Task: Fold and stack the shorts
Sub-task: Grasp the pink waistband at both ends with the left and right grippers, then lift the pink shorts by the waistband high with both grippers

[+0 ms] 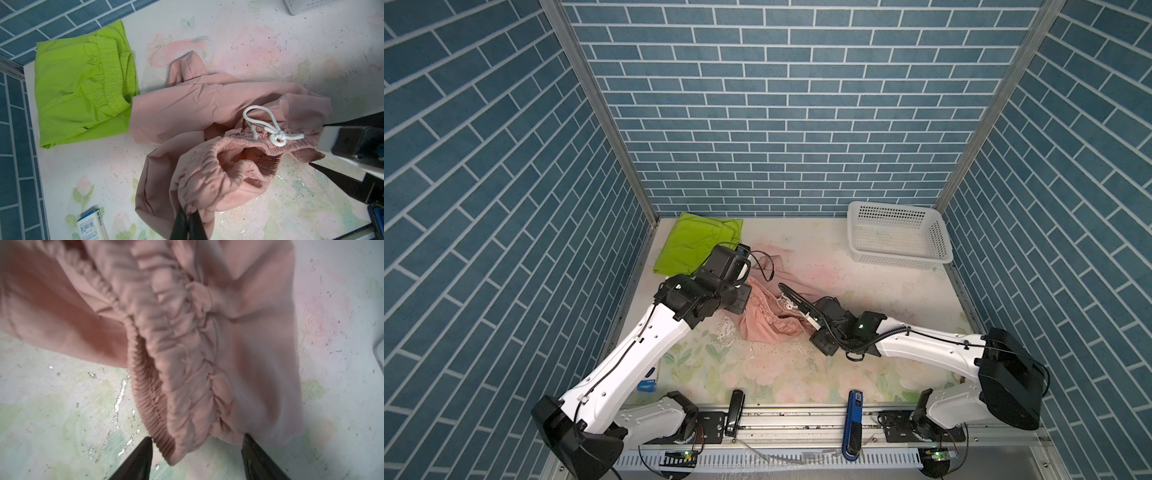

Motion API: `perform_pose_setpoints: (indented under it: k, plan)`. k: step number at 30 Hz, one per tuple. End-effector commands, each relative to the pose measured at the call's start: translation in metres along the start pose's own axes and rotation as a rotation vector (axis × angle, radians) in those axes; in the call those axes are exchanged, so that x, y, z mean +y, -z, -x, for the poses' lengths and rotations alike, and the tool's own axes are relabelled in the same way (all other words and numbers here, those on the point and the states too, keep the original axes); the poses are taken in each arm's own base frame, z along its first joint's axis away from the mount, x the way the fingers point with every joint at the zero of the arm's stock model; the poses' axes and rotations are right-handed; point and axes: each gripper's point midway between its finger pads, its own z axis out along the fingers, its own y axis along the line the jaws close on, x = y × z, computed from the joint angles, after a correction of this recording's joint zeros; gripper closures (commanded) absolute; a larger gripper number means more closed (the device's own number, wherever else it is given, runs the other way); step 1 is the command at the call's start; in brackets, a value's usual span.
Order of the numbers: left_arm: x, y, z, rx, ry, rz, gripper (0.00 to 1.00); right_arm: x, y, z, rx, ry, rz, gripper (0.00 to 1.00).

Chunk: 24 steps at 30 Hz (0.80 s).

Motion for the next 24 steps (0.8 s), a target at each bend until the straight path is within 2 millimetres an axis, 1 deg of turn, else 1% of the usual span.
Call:
perform_pose_setpoints:
  k: [1, 3, 5, 6, 7, 8, 10, 11, 12, 13, 14, 16, 19, 22, 24]
  plan:
    - [0.007, 0.005, 0.003, 0.0, -0.002, 0.026, 1.0, -0.01, -0.009, -0.007, 0.04, 0.072, -0.107, 0.3]
    - [0.006, 0.007, 0.005, -0.008, 0.001, 0.016, 1.0, -0.018, -0.013, 0.001, 0.021, 0.078, -0.168, 0.3]
    - [0.005, 0.008, 0.005, -0.011, 0.005, 0.008, 1.0, -0.018, -0.015, 0.011, -0.013, 0.064, -0.179, 0.3]
    - [0.005, 0.009, 0.005, -0.01, 0.004, 0.008, 1.0, -0.018, -0.017, 0.016, -0.025, 0.059, -0.182, 0.31]
    - [0.006, 0.01, 0.005, -0.012, 0.004, 0.009, 1.0, -0.018, -0.019, 0.019, -0.03, 0.055, -0.184, 0.35]
    - [0.006, 0.011, 0.005, -0.015, 0.005, 0.012, 1.0, -0.018, -0.022, 0.022, -0.036, 0.051, -0.186, 0.43]
    - [0.007, 0.013, 0.005, -0.02, 0.007, 0.015, 1.0, -0.017, -0.025, 0.026, -0.049, 0.046, -0.187, 0.67]
    - [0.007, 0.013, 0.005, -0.021, 0.006, 0.012, 1.0, -0.017, -0.024, 0.029, -0.064, 0.04, -0.183, 0.81]
    - [0.007, 0.014, 0.005, -0.02, 0.007, 0.011, 1.0, -0.015, -0.02, 0.034, -0.087, 0.031, -0.17, 0.92]
    - [0.007, 0.014, 0.005, -0.019, 0.007, 0.011, 1.0, -0.015, -0.015, 0.039, -0.112, 0.022, -0.157, 0.99]
    - [0.007, 0.015, 0.006, -0.019, 0.005, 0.011, 1.0, -0.016, -0.008, 0.044, -0.139, 0.009, -0.143, 1.0]
    - [0.01, 0.018, 0.006, -0.013, 0.004, 0.021, 1.0, -0.022, 0.011, 0.052, -0.176, -0.021, -0.123, 1.0]
    - [0.021, 0.034, 0.01, 0.02, 0.016, 0.062, 1.0, -0.048, 0.056, 0.06, -0.233, -0.115, -0.103, 1.0]
    - [0.029, 0.061, 0.021, 0.024, 0.025, 0.079, 1.0, -0.073, 0.116, 0.07, -0.35, -0.212, -0.061, 1.0]
    - [0.032, 0.082, 0.037, -0.01, 0.016, 0.079, 1.0, -0.09, 0.16, 0.08, -0.435, -0.239, -0.078, 1.0]
